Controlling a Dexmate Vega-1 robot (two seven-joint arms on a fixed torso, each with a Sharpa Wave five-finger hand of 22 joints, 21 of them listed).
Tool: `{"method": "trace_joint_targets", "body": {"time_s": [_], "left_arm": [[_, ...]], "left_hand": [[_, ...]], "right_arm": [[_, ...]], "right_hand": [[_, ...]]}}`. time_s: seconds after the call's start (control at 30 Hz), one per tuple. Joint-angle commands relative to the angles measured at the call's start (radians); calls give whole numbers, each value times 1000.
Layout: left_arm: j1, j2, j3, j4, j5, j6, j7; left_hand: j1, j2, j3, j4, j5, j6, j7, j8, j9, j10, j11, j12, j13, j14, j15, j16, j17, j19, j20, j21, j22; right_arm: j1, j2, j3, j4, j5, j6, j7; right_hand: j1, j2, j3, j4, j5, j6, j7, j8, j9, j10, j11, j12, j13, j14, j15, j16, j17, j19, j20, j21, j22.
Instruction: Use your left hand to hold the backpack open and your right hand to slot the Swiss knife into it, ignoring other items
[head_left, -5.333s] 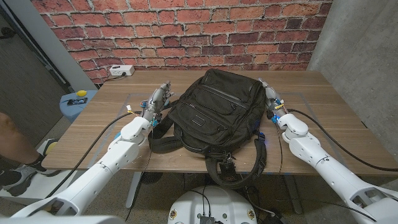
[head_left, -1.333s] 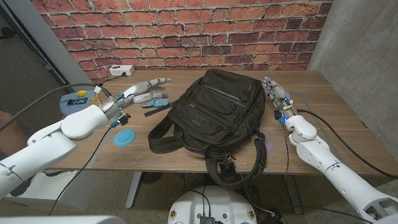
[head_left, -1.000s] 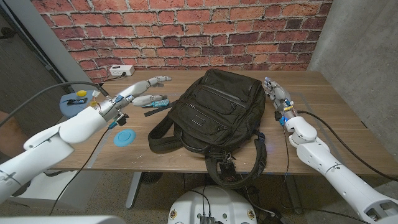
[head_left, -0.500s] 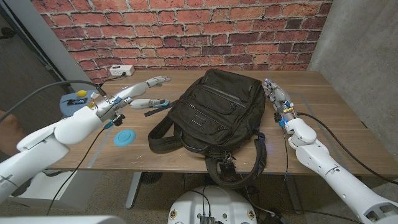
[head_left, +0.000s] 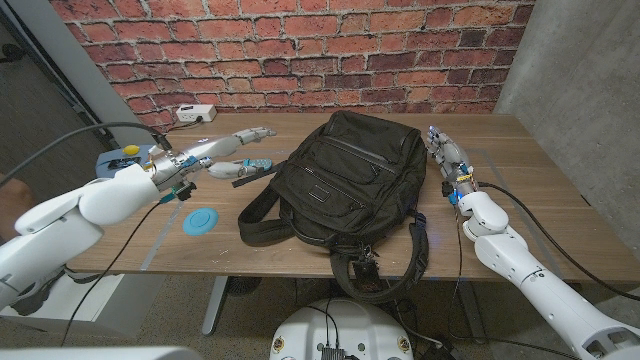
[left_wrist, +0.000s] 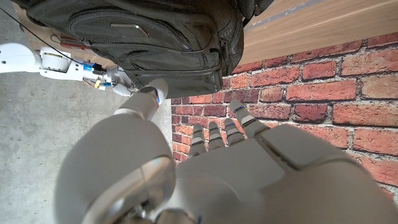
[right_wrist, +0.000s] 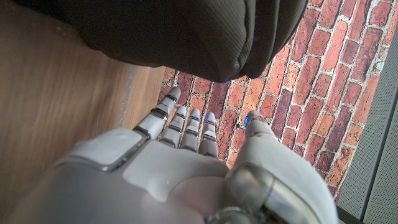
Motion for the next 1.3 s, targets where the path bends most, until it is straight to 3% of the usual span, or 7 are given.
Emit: {"method": "trace_joint_targets", "body": {"time_s": [0.03,0.7,1.3], "left_arm": [[-9,2,-9,-25,102,1,-26],[-5,0,-71,-80,261,16,-54],[-17,-2,-111,-99,377,-53,-79]], "left_hand": [[15,-1,-7,-1,-4,-7,-1,2,4,-4,-6,-5,2,-10,4,3,2,3,3,-8,2],[37,-43,-33,-10,-35,-10,-21,12,4,-6,-17,-1,3,-2,-1,8,3,27,1,-24,1],[66,-100,-64,-10,-97,-25,-28,16,4,-16,-23,1,3,-3,-4,9,5,43,-3,-47,1]], "right_arm": [[3,-1,9,12,12,11,16],[4,3,18,18,25,13,18],[1,37,22,39,31,48,4]], "right_hand": [[13,-3,8,0,3,4,-1,-1,3,3,3,-4,2,8,-30,9,1,11,-13,7,4],[11,-3,7,2,3,1,1,-3,3,0,4,-5,3,8,-30,10,2,11,-13,6,4],[13,-2,9,1,3,1,1,-4,3,-2,5,-5,3,6,-31,9,1,11,-14,6,4]]}}
